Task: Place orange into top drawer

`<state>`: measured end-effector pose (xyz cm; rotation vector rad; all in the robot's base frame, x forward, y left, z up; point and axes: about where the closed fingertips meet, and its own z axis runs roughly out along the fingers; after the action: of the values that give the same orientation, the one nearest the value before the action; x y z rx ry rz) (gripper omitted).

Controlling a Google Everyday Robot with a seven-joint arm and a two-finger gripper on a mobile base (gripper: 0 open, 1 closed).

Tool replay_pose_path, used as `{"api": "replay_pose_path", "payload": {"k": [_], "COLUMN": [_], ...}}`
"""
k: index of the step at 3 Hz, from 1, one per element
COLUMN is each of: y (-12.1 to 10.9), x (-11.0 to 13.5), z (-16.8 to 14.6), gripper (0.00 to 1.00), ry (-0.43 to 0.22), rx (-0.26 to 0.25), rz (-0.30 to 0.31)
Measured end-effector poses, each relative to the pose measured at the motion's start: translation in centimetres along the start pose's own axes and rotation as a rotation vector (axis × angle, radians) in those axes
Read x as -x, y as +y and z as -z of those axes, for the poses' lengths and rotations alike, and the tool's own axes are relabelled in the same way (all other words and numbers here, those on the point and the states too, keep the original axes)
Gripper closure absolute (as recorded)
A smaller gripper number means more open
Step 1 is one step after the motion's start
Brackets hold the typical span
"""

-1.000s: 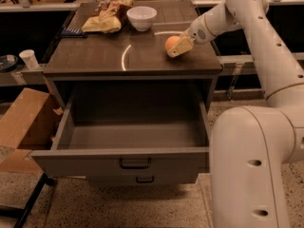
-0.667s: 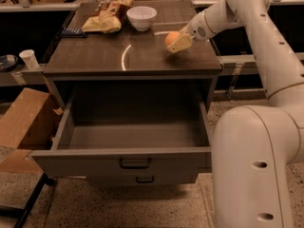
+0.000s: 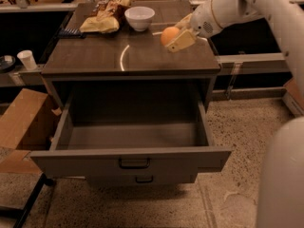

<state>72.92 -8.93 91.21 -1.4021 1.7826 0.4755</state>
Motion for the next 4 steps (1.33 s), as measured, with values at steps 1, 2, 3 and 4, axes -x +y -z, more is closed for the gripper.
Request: {"api": "replay_pose_path", "payload": {"k": [1, 2, 3, 4], "y": [2.9, 3.3, 5.8, 9.6], "x": [-1.0, -1.2, -2.4, -2.9], "z": [-2.0, -2.3, -3.7, -3.8], "gripper": [1.00, 1.00, 1.00, 1.00], "ry": [0.025, 0.032, 0.069, 0.101], "rx": [0.066, 0.076, 0.129, 0.150], "rz": [-0.009, -0.005, 0.024, 0.071]}}
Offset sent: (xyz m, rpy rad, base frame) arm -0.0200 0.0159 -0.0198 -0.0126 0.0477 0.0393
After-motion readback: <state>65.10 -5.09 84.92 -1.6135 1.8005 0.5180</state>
